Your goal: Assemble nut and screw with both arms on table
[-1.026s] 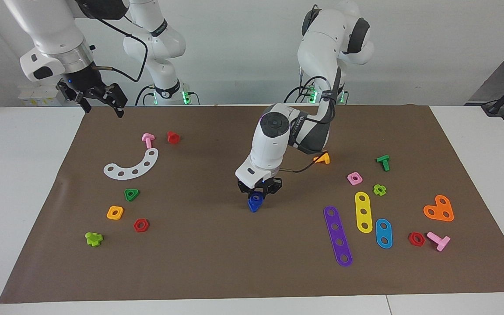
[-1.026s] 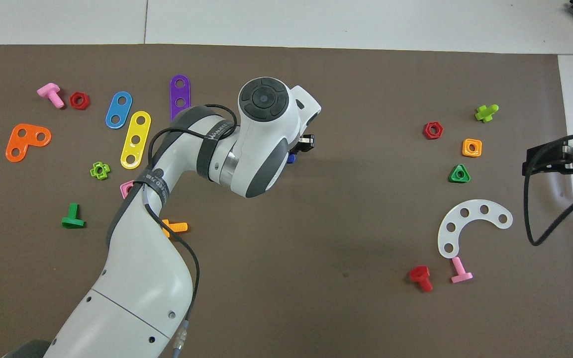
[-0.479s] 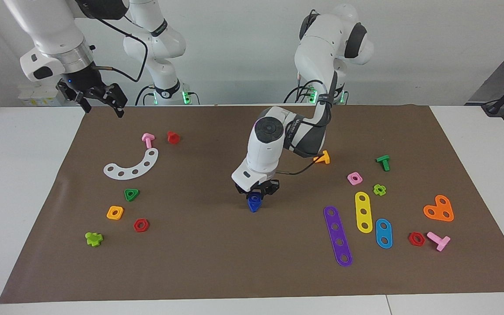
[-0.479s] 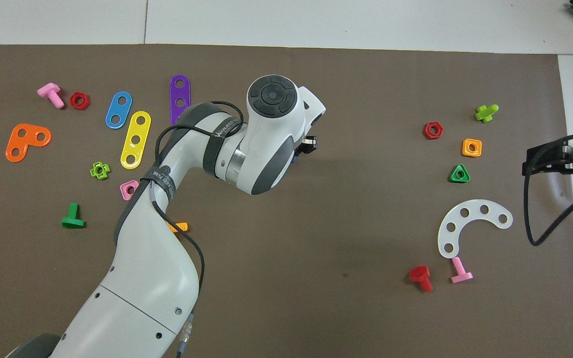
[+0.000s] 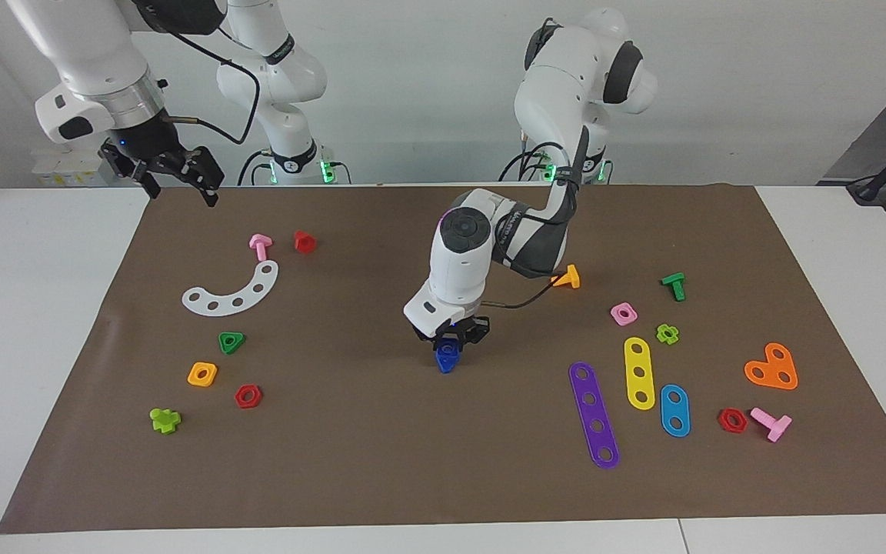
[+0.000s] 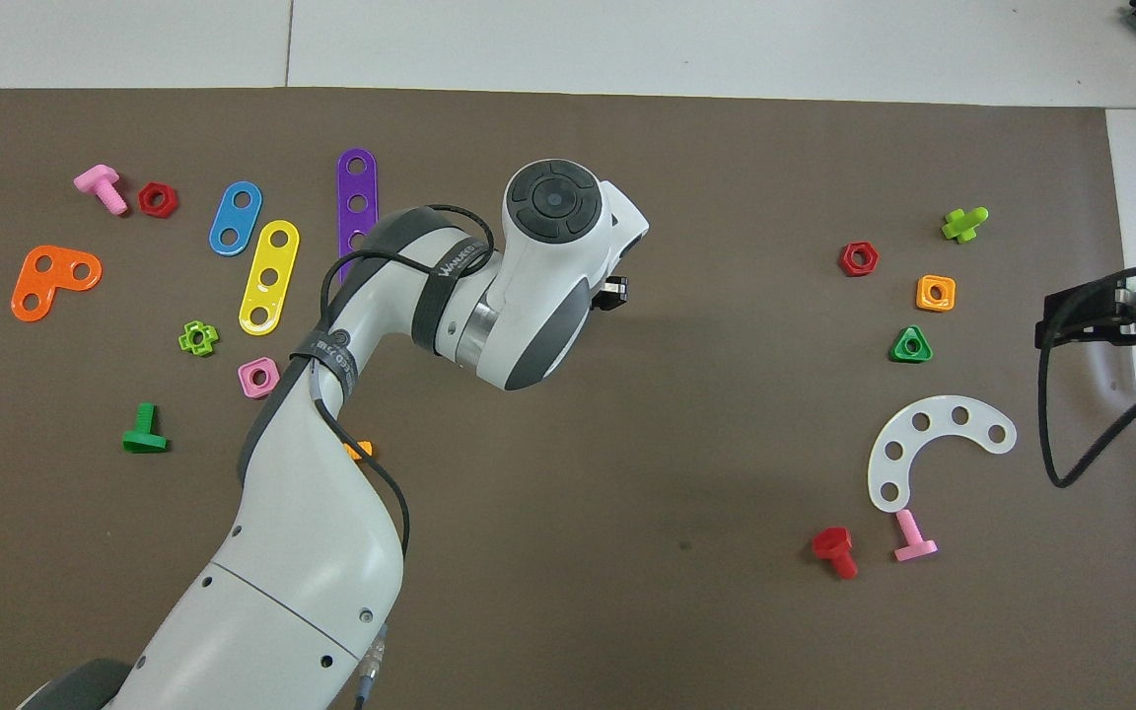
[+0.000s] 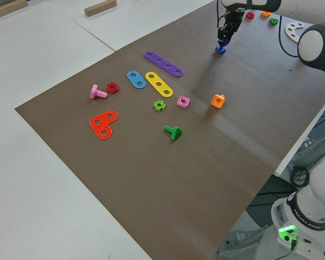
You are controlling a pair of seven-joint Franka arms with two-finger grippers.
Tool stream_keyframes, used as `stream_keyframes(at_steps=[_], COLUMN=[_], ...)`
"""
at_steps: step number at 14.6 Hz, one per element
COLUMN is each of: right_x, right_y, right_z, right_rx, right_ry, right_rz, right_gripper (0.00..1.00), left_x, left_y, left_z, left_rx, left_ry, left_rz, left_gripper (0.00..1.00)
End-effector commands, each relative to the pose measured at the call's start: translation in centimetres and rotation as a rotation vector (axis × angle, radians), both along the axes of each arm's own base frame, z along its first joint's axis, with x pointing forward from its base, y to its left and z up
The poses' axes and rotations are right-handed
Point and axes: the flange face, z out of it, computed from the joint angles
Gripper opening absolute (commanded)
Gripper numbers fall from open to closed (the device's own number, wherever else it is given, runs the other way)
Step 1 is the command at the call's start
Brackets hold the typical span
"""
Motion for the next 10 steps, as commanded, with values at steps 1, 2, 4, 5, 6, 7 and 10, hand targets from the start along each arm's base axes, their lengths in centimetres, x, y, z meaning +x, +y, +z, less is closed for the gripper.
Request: stream_keyframes(at_steps=[1,2,4,5,6,7,10], right_x=[-0.48,-0.48,-0.48,-0.48,-0.48,-0.53,-0.48], right_y=[-0.07,-0.15,-0.07,-0.15,-0.15,-0.15,-0.15], right_z=[0.12,0.12,0.12,0.12,0.12,0.2,0.12], right_rx=[0.023,0.023,0.023,0.023,0.023,0.023,0.023], right_ry=[-0.015,-0.015,-0.015,-0.015,-0.015,-0.017,-0.015], right_rz=[0.001,0.0,0.001,0.0,0.0,0.0,0.0], right_gripper=[1.0,1.0,1.0,1.0,1.0,1.0,1.0], left_x=[-0.18,-0.18,-0.15,-0.1,-0.05,-0.04,0.1], left_y=[-0.07,-0.06,0.08,0.04,0.0,0.01,0.02], left_z=[-0.57,-0.67,-0.97,-1.01,-0.95,-0.95,-0.73], left_rx=[0.026,0.025,0.022,0.016,0.012,0.013,0.008], left_ry=[-0.019,-0.02,-0.029,-0.036,-0.041,-0.042,-0.053], left_rz=[-0.009,-0.009,-0.007,-0.006,-0.006,-0.007,-0.006], left_gripper=[0.14,0.14,0.25,0.38,0.59,0.74,0.95])
